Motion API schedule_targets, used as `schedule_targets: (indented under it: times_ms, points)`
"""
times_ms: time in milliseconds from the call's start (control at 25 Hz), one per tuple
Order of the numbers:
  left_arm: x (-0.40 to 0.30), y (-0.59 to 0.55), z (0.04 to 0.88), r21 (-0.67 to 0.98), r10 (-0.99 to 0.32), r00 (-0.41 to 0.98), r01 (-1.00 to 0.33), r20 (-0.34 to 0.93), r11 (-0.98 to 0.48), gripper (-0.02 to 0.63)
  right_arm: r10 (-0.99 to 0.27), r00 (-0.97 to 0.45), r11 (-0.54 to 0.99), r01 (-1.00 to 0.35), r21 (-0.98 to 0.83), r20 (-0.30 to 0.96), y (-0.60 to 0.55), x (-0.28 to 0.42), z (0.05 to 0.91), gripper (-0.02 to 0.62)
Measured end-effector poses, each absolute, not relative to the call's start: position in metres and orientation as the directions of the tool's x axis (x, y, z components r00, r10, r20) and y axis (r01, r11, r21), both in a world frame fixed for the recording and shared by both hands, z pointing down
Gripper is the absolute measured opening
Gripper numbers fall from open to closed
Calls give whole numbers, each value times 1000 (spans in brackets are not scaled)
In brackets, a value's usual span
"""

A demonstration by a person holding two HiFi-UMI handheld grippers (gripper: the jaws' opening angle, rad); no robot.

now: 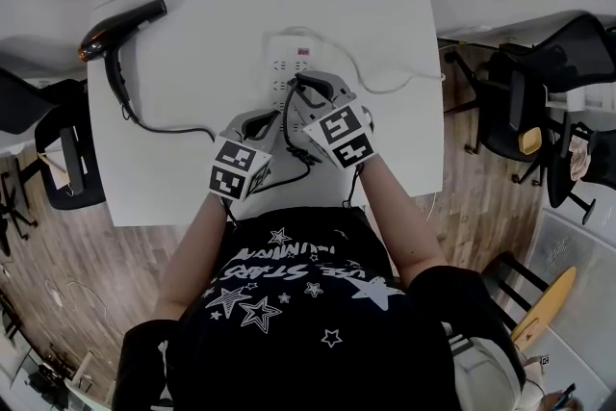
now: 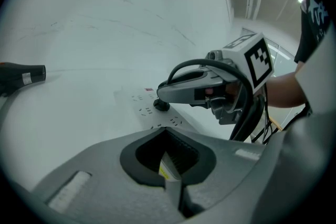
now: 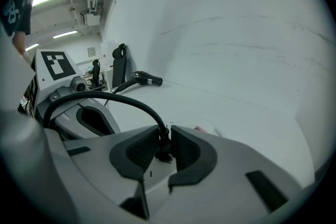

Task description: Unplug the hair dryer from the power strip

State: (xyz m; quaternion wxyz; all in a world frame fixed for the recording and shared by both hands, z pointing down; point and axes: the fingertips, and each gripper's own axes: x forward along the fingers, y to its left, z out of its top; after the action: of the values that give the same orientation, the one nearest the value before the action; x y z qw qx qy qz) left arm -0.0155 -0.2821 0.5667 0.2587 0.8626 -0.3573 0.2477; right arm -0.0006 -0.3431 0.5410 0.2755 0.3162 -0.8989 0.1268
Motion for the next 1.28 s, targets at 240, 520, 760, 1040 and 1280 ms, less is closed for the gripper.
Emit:
schedule_targets:
  times_ms: [240, 520, 760, 1040, 1280]
  points:
    - [-15, -282, 566, 261, -489, 622, -742, 611, -617, 6, -502, -671, 732, -666, -144, 546, -346, 9, 542, 72]
    - [-15, -282, 567, 211, -502, 594, -752, 629, -625, 6, -514, -631, 752, -658, -49, 581, -342, 2, 540, 66]
    - [-14, -281, 568, 205, -500, 592, -750, 633, -629, 6, -504, -624, 770, -637, -15, 597, -339, 1, 540, 64]
    - [-13, -280, 567, 209, -505, 604, -744, 617, -634, 6, -483, -662, 739, -659, -139, 573, -342, 14, 539, 64]
    - [-13, -281, 567, 175, -511, 589, -745, 626, -644, 6, -488, -618, 786, -618, 3, 616, -339, -1, 537, 64]
